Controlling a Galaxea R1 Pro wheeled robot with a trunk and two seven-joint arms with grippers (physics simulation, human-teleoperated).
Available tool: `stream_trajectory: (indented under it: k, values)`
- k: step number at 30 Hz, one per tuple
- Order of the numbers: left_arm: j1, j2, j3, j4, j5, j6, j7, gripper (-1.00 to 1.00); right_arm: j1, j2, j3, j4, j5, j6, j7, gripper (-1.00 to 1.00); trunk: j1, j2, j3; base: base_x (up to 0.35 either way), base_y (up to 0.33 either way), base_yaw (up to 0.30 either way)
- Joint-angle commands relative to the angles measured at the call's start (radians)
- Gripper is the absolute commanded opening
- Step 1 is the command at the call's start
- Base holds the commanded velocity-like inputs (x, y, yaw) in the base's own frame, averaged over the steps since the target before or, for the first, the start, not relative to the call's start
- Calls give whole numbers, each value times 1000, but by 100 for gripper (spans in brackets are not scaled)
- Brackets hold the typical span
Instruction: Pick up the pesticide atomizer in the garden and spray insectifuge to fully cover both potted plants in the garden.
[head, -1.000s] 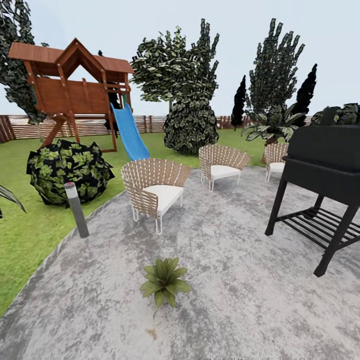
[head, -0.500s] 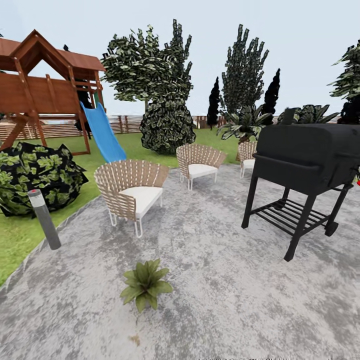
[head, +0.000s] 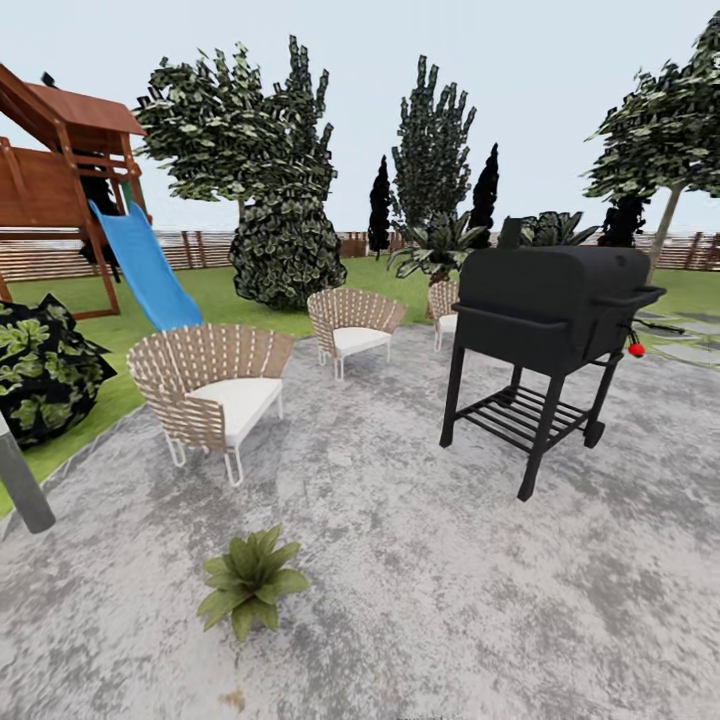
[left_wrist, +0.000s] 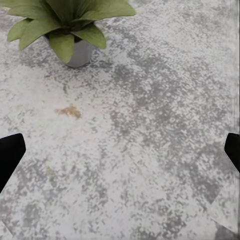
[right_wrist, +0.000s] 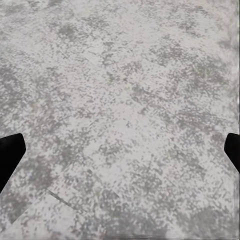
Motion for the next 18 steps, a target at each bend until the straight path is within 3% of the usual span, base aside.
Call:
stream_trajectory:
  k: [1, 18]
  values:
    - [0, 0, -1, 0, 0, -3, -1, 100, -1, 0, -1, 1, 0, -3, 0, 100, 0, -1, -1, 0, 0, -300]
    - [0, 0, -1, 0, 0, -3, -1, 100, -1, 0, -1, 1, 0, -3, -1, 100, 0, -1, -1, 0, 0, -300]
